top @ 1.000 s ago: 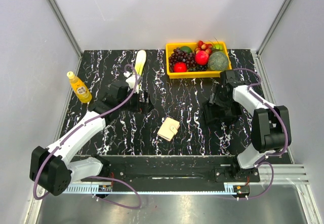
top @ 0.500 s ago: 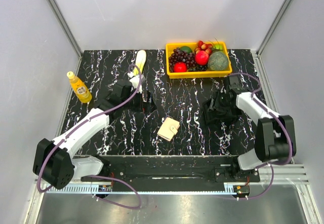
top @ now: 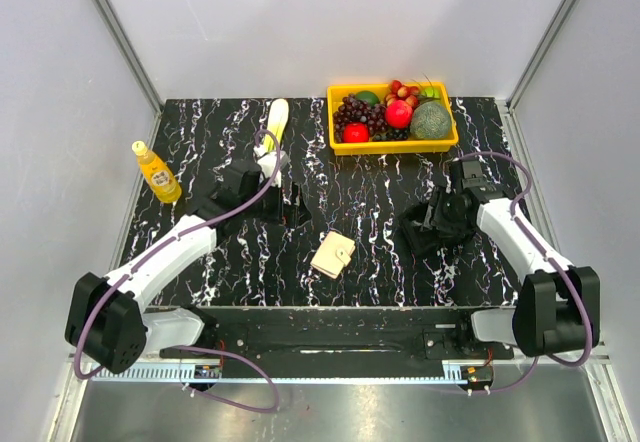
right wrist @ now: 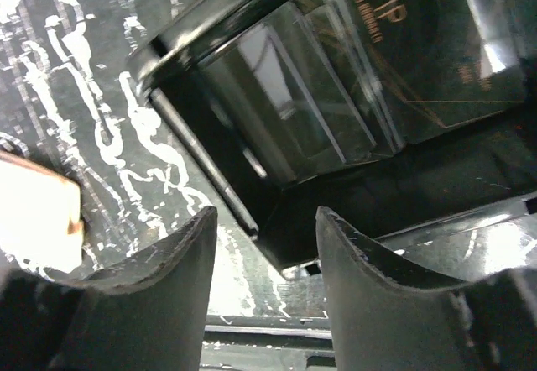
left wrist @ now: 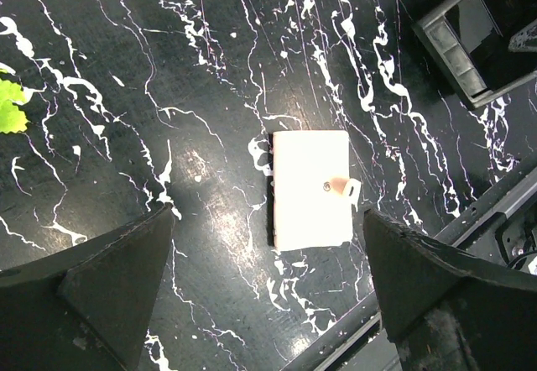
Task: Put the credit cards into the card holder
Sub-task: Pick up the credit card from the storage box.
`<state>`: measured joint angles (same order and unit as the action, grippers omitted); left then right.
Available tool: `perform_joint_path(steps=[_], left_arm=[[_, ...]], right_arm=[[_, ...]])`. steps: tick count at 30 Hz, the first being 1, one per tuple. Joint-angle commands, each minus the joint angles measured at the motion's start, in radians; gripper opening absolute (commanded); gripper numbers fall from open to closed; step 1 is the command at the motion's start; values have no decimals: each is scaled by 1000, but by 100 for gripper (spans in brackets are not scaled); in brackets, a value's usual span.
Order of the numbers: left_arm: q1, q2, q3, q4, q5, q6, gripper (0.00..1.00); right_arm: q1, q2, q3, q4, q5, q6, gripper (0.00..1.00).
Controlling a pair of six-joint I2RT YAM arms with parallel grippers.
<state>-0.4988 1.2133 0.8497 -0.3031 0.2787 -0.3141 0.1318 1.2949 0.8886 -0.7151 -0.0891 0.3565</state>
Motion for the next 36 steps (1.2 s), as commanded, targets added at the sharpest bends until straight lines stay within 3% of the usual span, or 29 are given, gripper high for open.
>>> perform_joint_path(steps=[1, 6, 10, 17, 21, 30, 36], left_arm=[[-4, -6, -12, 44, 30, 4, 99], [-4, -6, 6, 30, 28, 15, 99], [-4, -18, 11, 27, 22, 10, 99], [-4, -21, 6, 18, 17, 9, 99], [-4, -17, 12, 13, 16, 10, 99], [-4, -6, 11, 18, 11, 3, 99], [-4, 2, 12, 16, 13, 4, 99]], right_arm=[[-3, 32, 59, 8, 173, 58, 59], [-18, 168, 194, 85, 167, 179, 63], [-18, 205, 196, 193, 166, 265, 63], [-18, 325, 253, 134, 180, 375, 62], [-17, 353, 268, 149, 146, 357, 54], [35, 323, 254, 218, 92, 366, 49], [45, 304, 262, 236, 60, 284, 58]])
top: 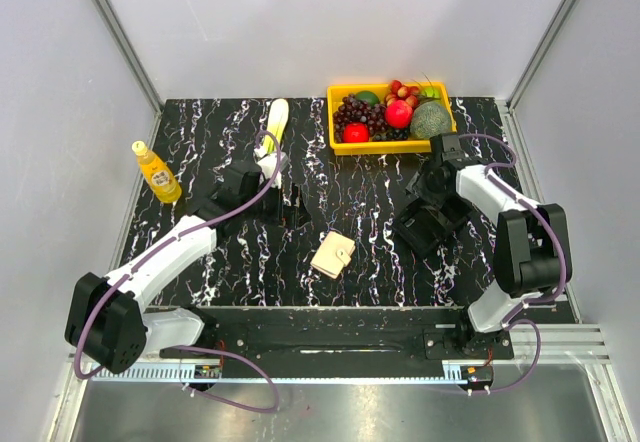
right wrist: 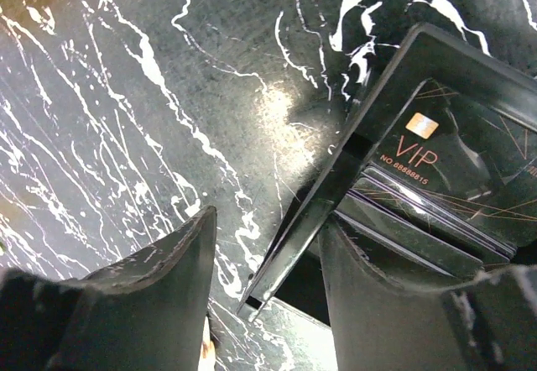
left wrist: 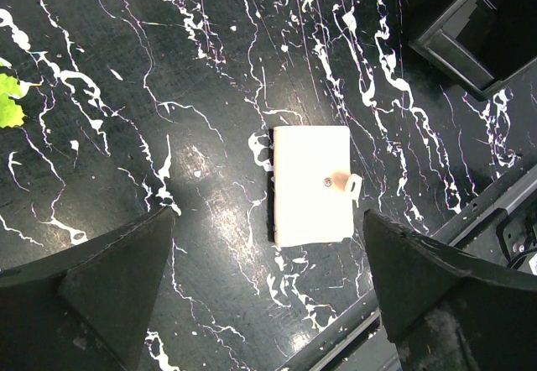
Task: Put the credit cards into the card holder
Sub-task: Pick up the credit card from the storage box.
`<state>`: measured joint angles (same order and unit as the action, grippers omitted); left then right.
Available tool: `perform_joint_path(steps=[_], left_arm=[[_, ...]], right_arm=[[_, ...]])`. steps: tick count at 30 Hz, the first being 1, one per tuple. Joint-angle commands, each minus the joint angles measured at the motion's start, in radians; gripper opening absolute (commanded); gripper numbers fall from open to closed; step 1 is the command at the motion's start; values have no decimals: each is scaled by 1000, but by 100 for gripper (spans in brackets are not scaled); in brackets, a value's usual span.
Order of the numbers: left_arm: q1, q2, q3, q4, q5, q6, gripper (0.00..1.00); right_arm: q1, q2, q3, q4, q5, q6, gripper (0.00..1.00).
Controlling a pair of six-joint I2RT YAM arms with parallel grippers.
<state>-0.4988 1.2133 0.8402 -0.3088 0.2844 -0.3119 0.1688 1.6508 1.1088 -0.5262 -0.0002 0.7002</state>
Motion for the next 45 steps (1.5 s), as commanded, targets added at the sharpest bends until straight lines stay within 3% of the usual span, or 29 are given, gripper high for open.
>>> perform_joint_path(steps=[1, 5, 9, 16, 18, 28, 37, 40, 45], left_arm=[[-4, 2, 20, 20, 6, 4, 99], [-4, -1, 13, 22, 12, 2, 99], [-4, -9, 13, 23, 16, 2, 99], [-4, -44, -4, 23, 15, -15, 99], [-4, -54, -10, 25, 19, -18, 99], [-4, -74, -24, 22, 22, -23, 99], [-4, -74, -30, 23, 18, -32, 99], [-4, -69, -29, 27, 24, -32, 99], [-4, -70, -35, 27, 19, -33, 99]], right_arm=[[8, -68, 42, 48, -24, -112, 59], [5, -195, 16, 41, 28, -312, 68], [-17, -278, -29, 17, -24, -451, 70], [-31, -204, -32, -101, -32, -582, 69], [-41, -194, -33, -89, -142, -628, 69], [-45, -16, -24, -95, -156, -613, 69], [-45, -2, -50, -75, -168, -588, 70], [-45, 14, -53, -78, -219, -570, 66], [-45, -22, -78, -67, -271, -558, 48]])
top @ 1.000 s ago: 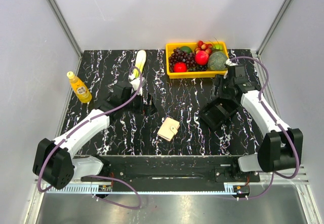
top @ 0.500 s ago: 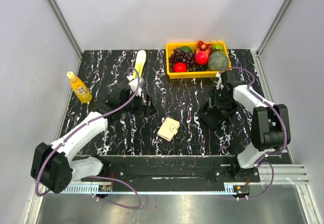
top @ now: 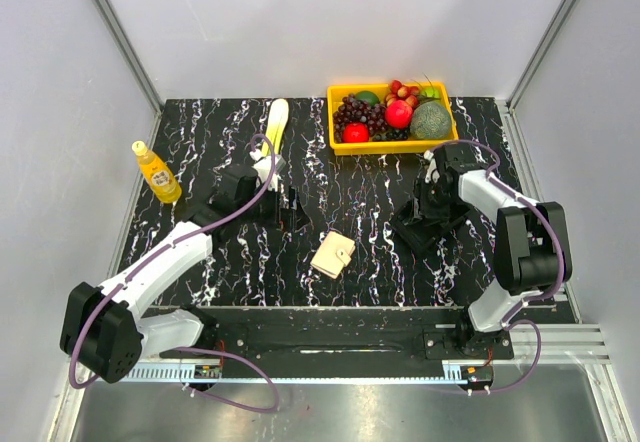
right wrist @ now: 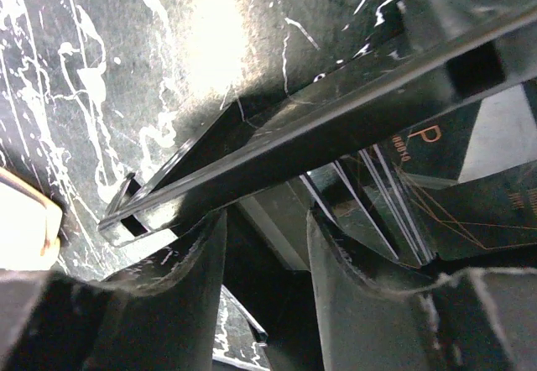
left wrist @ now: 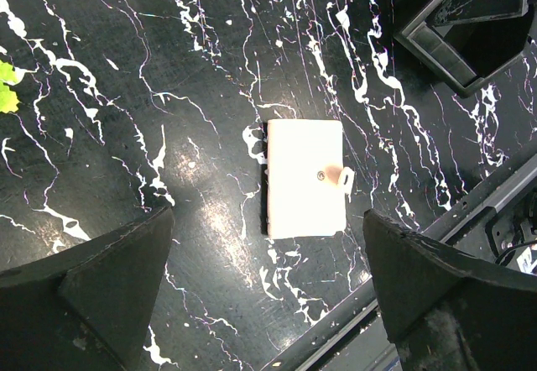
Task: Put the credit cards into the card holder
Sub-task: Pick up the credit card from the storage box.
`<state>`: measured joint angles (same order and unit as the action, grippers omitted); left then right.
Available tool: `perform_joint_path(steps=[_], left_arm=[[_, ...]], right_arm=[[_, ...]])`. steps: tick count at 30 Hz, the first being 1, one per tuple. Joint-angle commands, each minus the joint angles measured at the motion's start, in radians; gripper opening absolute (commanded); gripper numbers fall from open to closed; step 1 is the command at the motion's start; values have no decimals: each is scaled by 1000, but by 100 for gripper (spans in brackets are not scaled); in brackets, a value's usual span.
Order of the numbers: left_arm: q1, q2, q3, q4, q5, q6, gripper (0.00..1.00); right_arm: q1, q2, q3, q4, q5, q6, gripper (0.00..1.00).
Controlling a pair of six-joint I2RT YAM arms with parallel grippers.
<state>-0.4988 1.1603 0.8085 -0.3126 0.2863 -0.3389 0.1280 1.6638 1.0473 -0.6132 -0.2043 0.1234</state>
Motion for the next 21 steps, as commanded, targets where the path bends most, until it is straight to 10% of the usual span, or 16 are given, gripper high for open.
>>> perform_joint_path(steps=[1, 21], left_arm=[[-4, -19, -5, 30, 19, -8, 99], [-4, -7, -3, 38, 28, -8, 99]], right_arm=[[-4, -50, -21, 20, -75, 22, 46], [-11, -19, -39, 87, 76, 65, 65]])
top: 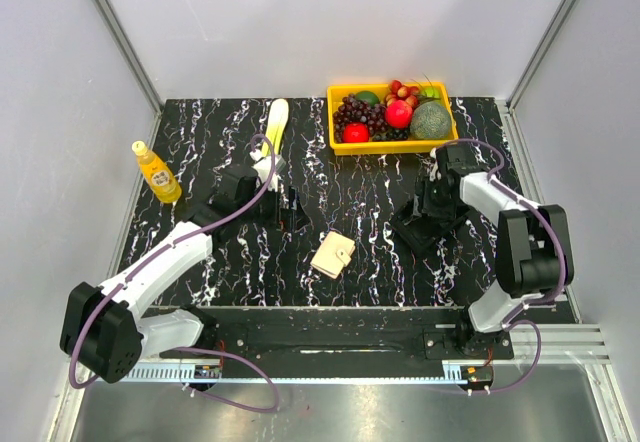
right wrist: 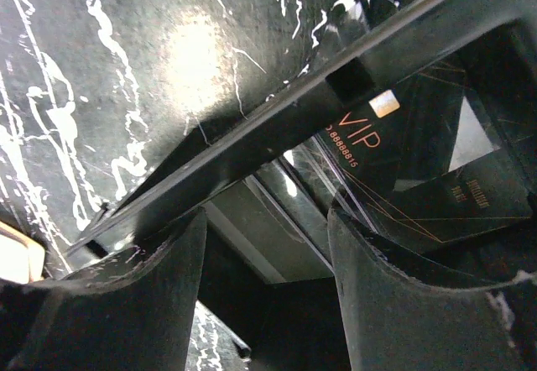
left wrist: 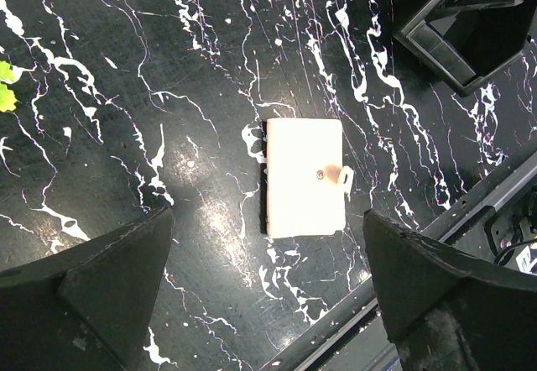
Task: Put the credit cards into the card holder
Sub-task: Pick up the credit card from the storage box.
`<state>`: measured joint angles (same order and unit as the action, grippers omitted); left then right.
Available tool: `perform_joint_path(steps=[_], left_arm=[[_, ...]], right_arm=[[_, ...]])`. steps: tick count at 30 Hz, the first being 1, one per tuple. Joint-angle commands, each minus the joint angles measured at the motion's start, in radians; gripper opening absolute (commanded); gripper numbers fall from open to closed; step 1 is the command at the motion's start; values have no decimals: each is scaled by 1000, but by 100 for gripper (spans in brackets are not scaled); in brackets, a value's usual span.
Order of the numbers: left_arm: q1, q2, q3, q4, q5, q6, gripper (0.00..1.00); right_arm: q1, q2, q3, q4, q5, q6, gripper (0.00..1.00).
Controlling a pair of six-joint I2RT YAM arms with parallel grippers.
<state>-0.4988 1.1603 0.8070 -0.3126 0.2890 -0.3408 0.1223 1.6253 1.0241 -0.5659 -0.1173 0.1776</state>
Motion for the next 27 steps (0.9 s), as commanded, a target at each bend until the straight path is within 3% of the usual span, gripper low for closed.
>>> perform_joint_path(steps=[1, 6, 11, 16, 24, 27], left_arm=[[-4, -7, -2, 37, 24, -6, 99], [-4, 2, -2, 38, 25, -6, 99], [-4, 15, 3, 49, 35, -7, 99], [-4, 21, 1, 49, 38, -9, 99], [-6, 38, 4, 56, 44, -9, 99], [-6, 42, 8, 58, 53, -9, 99]], right_arm=[[-6, 19, -27, 46, -24, 11, 65], [-6, -13, -67, 61, -80, 11, 58], [-6, -51, -71, 52, -182, 17, 38], [-6, -106, -71, 40, -222, 34, 32], [-4, -159, -71, 12, -337, 30, 33], [-4, -150, -79, 20, -233, 46, 42]])
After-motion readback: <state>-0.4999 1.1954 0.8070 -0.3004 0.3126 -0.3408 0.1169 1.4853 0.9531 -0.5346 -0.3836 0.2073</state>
